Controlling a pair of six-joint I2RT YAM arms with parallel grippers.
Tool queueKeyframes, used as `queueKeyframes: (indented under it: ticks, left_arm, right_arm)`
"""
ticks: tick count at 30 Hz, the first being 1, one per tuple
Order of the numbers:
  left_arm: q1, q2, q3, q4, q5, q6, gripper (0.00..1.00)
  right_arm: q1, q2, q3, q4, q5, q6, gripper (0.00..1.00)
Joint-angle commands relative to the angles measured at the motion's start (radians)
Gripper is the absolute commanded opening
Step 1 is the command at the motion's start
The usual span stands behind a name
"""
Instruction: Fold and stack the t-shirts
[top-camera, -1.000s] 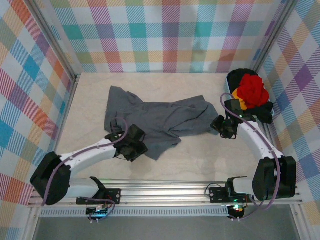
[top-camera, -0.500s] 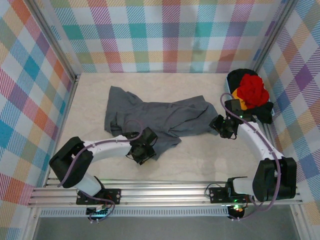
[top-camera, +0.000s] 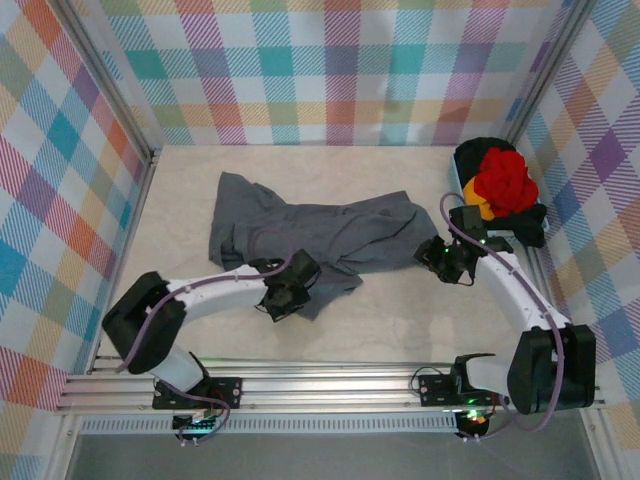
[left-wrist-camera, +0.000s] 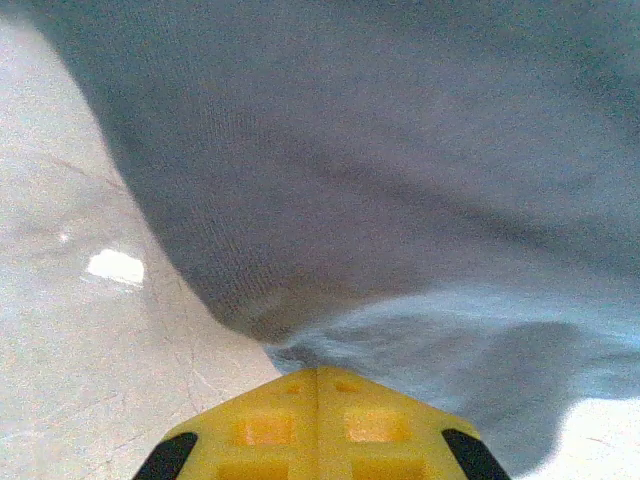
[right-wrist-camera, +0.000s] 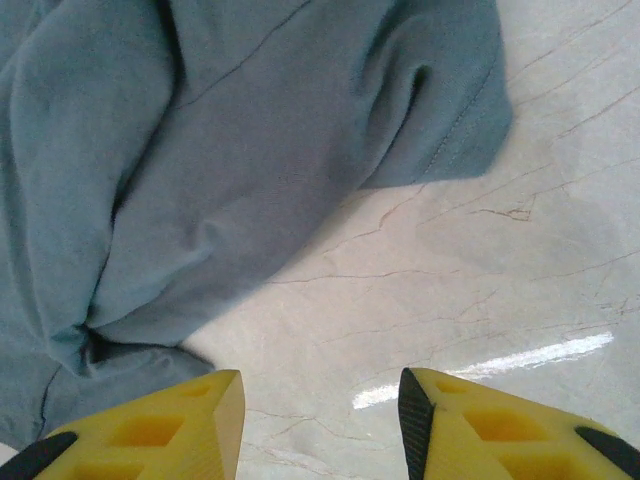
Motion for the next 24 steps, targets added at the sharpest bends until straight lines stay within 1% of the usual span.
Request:
queueKeyframes:
  ticks: [1, 6, 9, 15, 18, 20, 21, 23, 24]
  left_arm:
    - [0.021, -0.167, -0.003, -0.058, -0.123, 0.014, 0.00]
    - [0.090, -0.403, -0.035, -0.199, -0.187, 0.023, 0.00]
    - [0.148, -0.506, -0.036, -0.270, -0.194, 0.042, 0.00]
    - [0.231, -0.617, -0.017, -0.372, -0.216, 0.066, 0.00]
    - [0.280, -0.666, -0.008, -0.392, -0.222, 0.079, 0.00]
    - [0.301, -0.674, -0.011, -0.382, -0.196, 0.094, 0.00]
    - [0.302, -0.668, -0.026, -0.347, -0.163, 0.108, 0.00]
    - [0.298, -0.632, -0.077, -0.231, -0.020, 0.121, 0.00]
    - [0.284, -0.597, -0.109, -0.172, 0.049, 0.106, 0.04]
  right_arm:
    - [0.005, -0.009, 0.035, -0.019, -0.010, -0.026, 0.46]
    - [-0.002, 0.010, 0.074, -0.038, 0.034, -0.046, 0.46]
    - [-0.011, 0.005, 0.090, -0.044, 0.058, -0.052, 0.46]
    - [-0.034, 0.024, 0.116, -0.048, 0.085, -0.063, 0.46]
    - [-0.045, 0.050, 0.131, -0.047, 0.084, -0.066, 0.47]
    - [-0.052, 0.066, 0.140, -0.046, 0.084, -0.069, 0.47]
    - [-0.054, 0.073, 0.145, -0.047, 0.083, -0.070, 0.47]
    - [-0.054, 0.080, 0.148, -0.047, 0.077, -0.072, 0.47]
    - [-0.055, 0.079, 0.145, -0.046, 0.075, -0.070, 0.47]
